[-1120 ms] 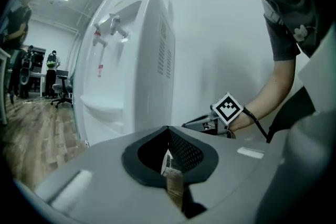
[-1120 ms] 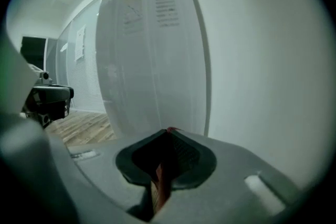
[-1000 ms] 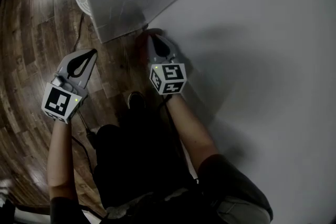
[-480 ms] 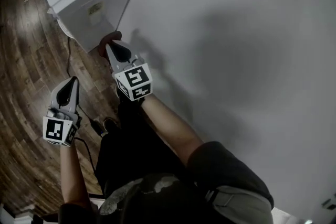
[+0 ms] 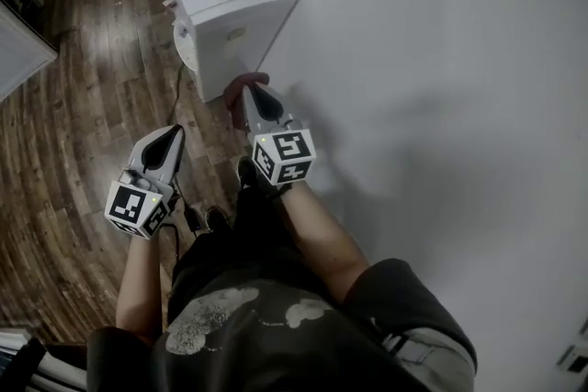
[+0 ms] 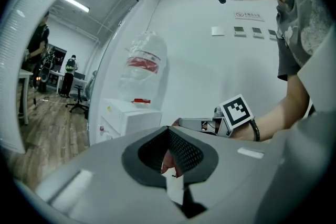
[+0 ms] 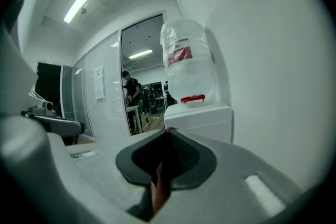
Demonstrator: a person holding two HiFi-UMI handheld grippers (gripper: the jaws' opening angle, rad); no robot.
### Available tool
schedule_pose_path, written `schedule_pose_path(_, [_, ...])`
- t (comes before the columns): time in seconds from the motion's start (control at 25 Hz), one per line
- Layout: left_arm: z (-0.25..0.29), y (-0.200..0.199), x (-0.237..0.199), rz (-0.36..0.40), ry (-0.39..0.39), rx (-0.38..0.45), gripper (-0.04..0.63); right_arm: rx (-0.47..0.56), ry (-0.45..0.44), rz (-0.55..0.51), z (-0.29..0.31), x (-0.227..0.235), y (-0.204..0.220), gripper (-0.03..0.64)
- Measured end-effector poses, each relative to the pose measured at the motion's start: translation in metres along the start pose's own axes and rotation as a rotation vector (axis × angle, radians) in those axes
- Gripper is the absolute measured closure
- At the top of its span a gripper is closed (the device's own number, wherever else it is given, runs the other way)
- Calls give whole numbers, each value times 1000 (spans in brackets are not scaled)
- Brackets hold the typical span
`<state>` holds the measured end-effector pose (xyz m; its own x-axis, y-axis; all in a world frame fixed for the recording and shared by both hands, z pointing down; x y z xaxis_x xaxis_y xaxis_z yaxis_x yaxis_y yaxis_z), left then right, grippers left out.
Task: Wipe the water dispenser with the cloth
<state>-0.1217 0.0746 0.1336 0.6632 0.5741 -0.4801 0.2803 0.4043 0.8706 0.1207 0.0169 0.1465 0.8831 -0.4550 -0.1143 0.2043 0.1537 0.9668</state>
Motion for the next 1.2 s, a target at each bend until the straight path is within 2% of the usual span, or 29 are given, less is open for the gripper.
schedule_pose_path(0.2, [-26, -3, -1, -19, -14, 27, 577, -6, 11, -16, -23, -18, -5, 604])
schedule_pose_path(0.52, [-17, 8, 9, -3, 48, -23, 577, -33, 71, 10, -79, -17, 0, 604])
schedule_pose_path(0.68, [-12, 19, 27, -3, 78, -34, 577, -37, 87, 27, -105, -17, 8, 604])
schedule_pose_path(0.84, [-10, 27, 46, -3, 94, -32, 577, -30, 63, 14, -128, -24, 9, 604])
schedule_pose_path(1.04, [-16, 35, 70, 24, 120, -65, 577, -12, 63, 33, -161, -40, 11, 604])
schedule_pose_path(1.2, [-31, 45, 103, 48, 146, -85, 577, 22, 50, 8, -200, -59, 11, 604])
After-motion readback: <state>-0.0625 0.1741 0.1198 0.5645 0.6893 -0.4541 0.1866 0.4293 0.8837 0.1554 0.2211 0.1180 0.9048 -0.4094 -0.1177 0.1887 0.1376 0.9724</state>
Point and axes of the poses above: the fingertips, and each gripper's own axes: z forward along the fingers, x to its right, y out of its underside, the point moved 10 cm from there along -z, backward along the fingers, and after that the axes turned 15 degrees about -z, right-handed, at the moved point
